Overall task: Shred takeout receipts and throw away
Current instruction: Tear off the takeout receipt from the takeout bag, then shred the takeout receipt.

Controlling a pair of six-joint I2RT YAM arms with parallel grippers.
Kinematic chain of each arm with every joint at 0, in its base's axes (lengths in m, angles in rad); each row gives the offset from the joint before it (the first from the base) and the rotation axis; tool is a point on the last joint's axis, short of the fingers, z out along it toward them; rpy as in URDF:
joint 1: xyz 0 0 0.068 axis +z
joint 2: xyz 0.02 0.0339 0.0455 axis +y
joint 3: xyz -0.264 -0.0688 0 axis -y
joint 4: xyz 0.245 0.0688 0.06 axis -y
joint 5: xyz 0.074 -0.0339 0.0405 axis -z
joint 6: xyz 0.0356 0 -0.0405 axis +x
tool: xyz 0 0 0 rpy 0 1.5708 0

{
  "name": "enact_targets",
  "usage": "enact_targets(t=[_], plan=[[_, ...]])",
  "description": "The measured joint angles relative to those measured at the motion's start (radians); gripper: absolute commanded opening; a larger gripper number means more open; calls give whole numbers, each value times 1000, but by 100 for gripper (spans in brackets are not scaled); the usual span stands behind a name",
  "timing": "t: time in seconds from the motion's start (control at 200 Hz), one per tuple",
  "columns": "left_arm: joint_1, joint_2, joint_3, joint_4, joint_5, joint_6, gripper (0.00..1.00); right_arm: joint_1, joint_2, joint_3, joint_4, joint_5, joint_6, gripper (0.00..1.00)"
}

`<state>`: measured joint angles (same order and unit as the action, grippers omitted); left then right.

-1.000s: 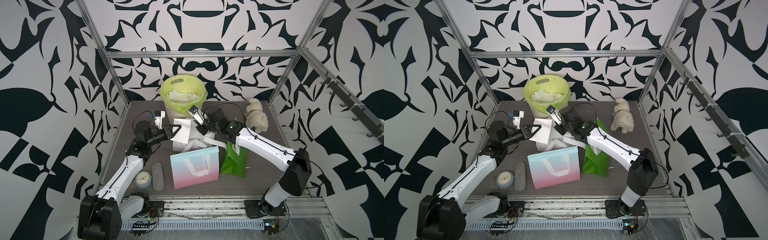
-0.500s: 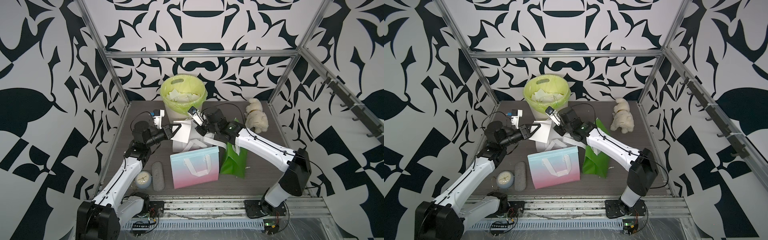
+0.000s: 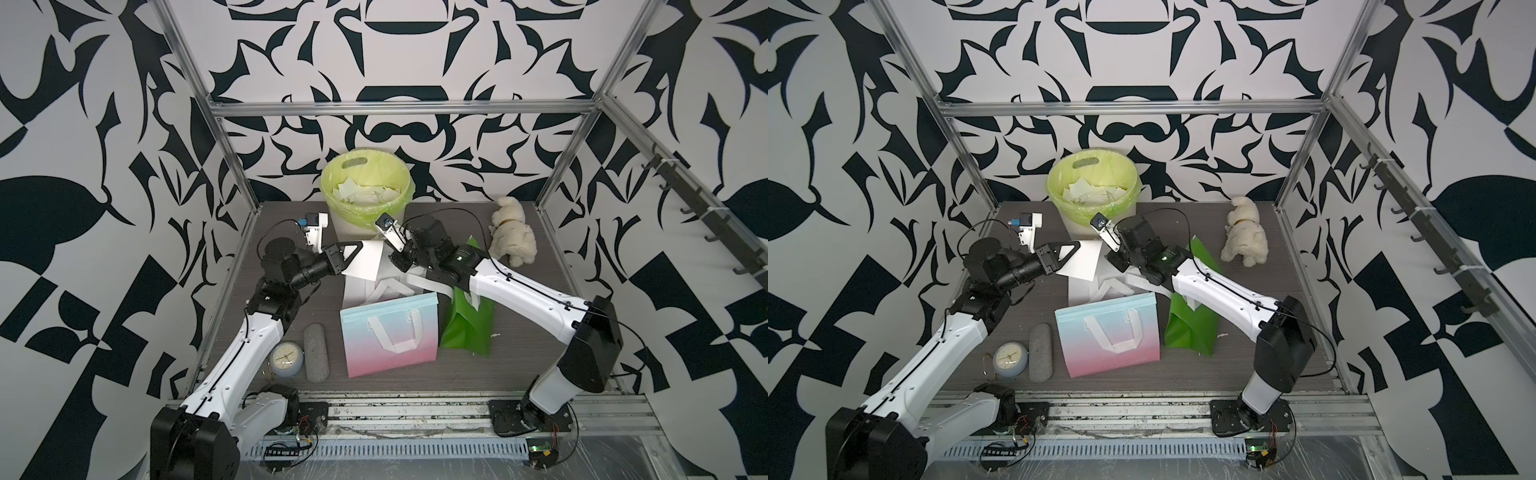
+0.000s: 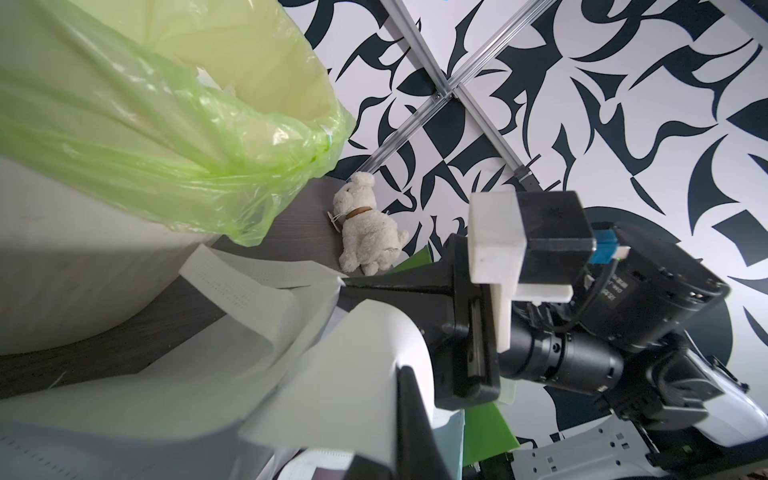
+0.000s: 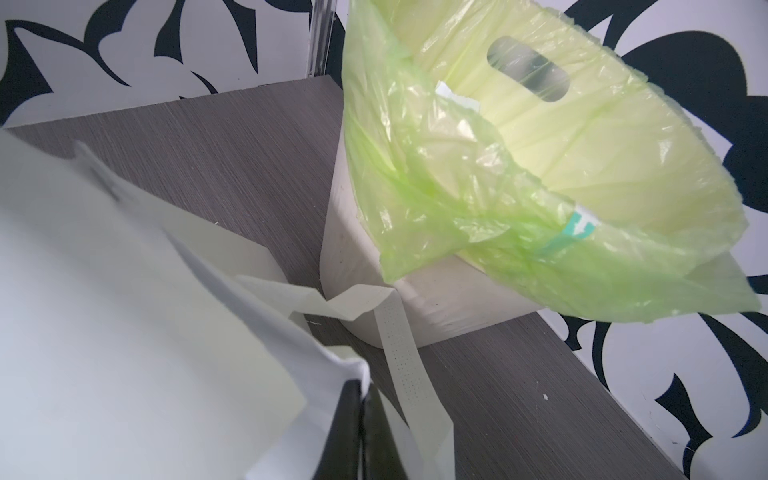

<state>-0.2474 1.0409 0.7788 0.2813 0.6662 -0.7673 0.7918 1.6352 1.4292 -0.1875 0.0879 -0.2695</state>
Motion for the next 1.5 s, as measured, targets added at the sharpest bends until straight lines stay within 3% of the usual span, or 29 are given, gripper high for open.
enact_targets(t=[0.345,0.62,0.75,0.78,0.87,0.955,1.15,1.25,1.5], plan=[[-1,-2,10,45,-7,-49,0,0,0,-17,40,-5,14,0],[-1,-4,79,200,-7,-71,0,-24,0,-42,65,32,30,0],[-1,-4,120,163,0,-35,0,-24,0,-47,74,44,31,0],[-1,-4,135,134,2,-10,0,-24,0,-47,74,47,31,1],[-1,-6,203,-11,2,109,0,-24,-10,-48,72,51,28,22],[-1,-10,281,-176,-14,252,0,-24,-49,-70,72,49,27,36],[-10,-32,407,-457,-49,531,0,-24,-241,-153,69,-23,-35,44],[-40,-24,465,-584,-52,660,0,-24,-370,-198,74,-98,-97,60],[-236,20,620,-860,-100,1020,0,-24,-605,-251,69,-292,-171,71]])
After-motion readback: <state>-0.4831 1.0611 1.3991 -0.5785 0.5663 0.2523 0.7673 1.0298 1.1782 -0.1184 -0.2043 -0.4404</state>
